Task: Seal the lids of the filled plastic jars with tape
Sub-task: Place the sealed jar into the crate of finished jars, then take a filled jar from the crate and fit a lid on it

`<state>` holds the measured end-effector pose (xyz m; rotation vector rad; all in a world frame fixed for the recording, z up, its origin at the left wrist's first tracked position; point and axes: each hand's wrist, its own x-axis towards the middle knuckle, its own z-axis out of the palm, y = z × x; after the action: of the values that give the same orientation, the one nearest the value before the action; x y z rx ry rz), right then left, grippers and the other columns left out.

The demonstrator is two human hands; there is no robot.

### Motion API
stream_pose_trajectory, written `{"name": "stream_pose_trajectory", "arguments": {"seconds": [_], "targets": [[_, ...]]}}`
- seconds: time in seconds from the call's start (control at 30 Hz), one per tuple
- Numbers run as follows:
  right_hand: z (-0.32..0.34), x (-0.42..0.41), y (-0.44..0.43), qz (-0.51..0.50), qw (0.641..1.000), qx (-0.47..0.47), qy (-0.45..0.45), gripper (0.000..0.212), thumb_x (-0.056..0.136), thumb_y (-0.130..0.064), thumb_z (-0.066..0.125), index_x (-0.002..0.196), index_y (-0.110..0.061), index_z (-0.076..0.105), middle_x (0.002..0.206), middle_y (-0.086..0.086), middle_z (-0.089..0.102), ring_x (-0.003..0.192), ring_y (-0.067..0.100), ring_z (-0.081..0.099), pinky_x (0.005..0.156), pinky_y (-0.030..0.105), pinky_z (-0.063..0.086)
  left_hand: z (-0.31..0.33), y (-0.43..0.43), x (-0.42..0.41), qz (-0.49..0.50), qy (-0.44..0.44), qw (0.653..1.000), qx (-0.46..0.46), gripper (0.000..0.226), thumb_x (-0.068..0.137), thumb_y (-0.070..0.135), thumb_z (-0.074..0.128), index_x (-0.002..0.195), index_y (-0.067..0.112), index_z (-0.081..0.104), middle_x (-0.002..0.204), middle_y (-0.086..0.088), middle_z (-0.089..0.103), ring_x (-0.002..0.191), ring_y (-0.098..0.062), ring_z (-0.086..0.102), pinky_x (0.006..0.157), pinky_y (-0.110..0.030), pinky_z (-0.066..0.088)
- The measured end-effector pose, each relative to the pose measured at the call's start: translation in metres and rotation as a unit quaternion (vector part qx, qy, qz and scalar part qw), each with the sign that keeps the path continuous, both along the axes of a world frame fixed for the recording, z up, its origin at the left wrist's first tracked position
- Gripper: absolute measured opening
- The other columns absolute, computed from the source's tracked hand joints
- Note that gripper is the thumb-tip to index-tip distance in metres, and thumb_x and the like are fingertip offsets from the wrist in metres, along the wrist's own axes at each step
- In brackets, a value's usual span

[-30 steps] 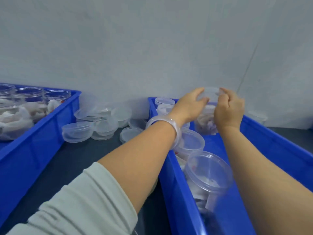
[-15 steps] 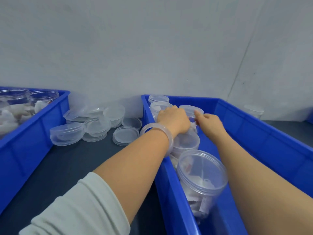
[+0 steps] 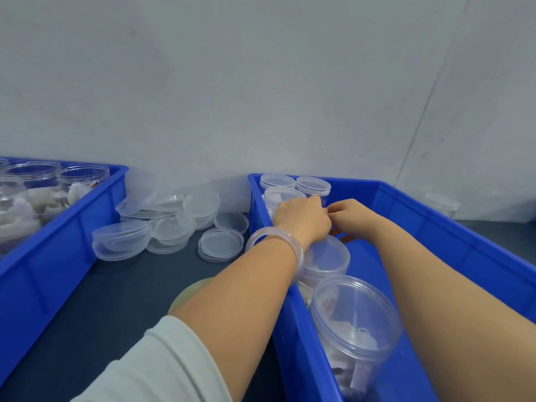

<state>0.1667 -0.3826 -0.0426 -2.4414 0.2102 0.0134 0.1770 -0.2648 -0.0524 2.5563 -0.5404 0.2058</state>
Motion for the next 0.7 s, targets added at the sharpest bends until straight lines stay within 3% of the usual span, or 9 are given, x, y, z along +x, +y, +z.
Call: {"name": "stream_pose_trajectory", "arguments": {"seconds": [0.07, 0.13, 0.3, 0.5, 0.63, 0.7], "targets": [[0.008, 0.000, 0.008, 0.018, 0.999, -0.032, 0.002, 0.025, 0.089, -0.004, 0.047, 0.101, -0.012, 0.067, 0.091, 0.005, 0.068, 0.079, 0.012, 0.064, 0.071, 0.032, 0.054, 0.004, 0.006, -0.005, -0.007, 0.021, 0.992, -0.126, 0.036, 0.096, 0.013, 0.039, 0.131, 0.011, 0.049, 0.130, -0.012, 0.056, 0.117, -0.029, 0.052, 0.093, -0.039, 0.044], [0.020, -0.002, 0.016, 0.030, 0.996, -0.085, -0.019, 0.026, 0.090, -0.008, 0.048, 0.110, -0.013, 0.066, 0.102, 0.008, 0.067, 0.088, 0.019, 0.063, 0.077, 0.034, 0.053, 0.008, 0.018, -0.010, -0.006, 0.011, 0.984, -0.179, 0.041, 0.094, 0.008, 0.039, 0.134, 0.012, 0.048, 0.132, -0.010, 0.055, 0.120, -0.028, 0.051, 0.097, -0.040, 0.043], [0.040, -0.011, 0.054, 0.069, 0.980, -0.166, -0.079, 0.032, 0.091, -0.020, 0.056, 0.123, -0.018, 0.061, 0.127, 0.004, 0.060, 0.111, 0.022, 0.057, 0.092, 0.030, 0.044, 0.010, 0.074, -0.007, 0.034, -0.007, 0.994, -0.100, 0.043, 0.094, 0.011, 0.040, 0.136, 0.018, 0.047, 0.137, -0.009, 0.052, 0.123, -0.029, 0.049, 0.098, -0.038, 0.043], [0.040, -0.019, 0.165, 0.186, 0.964, -0.162, -0.100, 0.041, 0.088, -0.018, 0.061, 0.129, -0.016, 0.057, 0.127, 0.007, 0.060, 0.115, 0.021, 0.055, 0.092, 0.023, 0.038, 0.027, 0.184, -0.024, 0.091, -0.043, 0.994, 0.032, 0.047, 0.093, 0.015, 0.048, 0.140, 0.019, 0.043, 0.143, -0.009, 0.047, 0.129, -0.030, 0.045, 0.104, -0.040, 0.039], [0.041, -0.028, 0.260, 0.260, 0.952, -0.113, -0.114, 0.041, 0.090, -0.019, 0.060, 0.131, -0.016, 0.055, 0.129, 0.007, 0.059, 0.117, 0.023, 0.055, 0.099, 0.030, 0.040, 0.042, 0.272, -0.046, 0.171, -0.041, 0.980, 0.092, 0.038, 0.092, 0.014, 0.047, 0.130, 0.018, 0.052, 0.132, -0.009, 0.055, 0.119, -0.029, 0.053, 0.095, -0.038, 0.045], [0.037, -0.037, 0.306, 0.303, 0.938, -0.115, -0.125, 0.036, 0.091, -0.019, 0.058, 0.125, -0.010, 0.059, 0.123, 0.009, 0.062, 0.112, 0.026, 0.057, 0.094, 0.031, 0.042, 0.036, 0.313, -0.061, 0.219, 0.000, 0.966, 0.136, 0.035, 0.094, 0.015, 0.045, 0.127, 0.015, 0.054, 0.129, -0.011, 0.057, 0.117, -0.030, 0.054, 0.093, -0.038, 0.045]]}}
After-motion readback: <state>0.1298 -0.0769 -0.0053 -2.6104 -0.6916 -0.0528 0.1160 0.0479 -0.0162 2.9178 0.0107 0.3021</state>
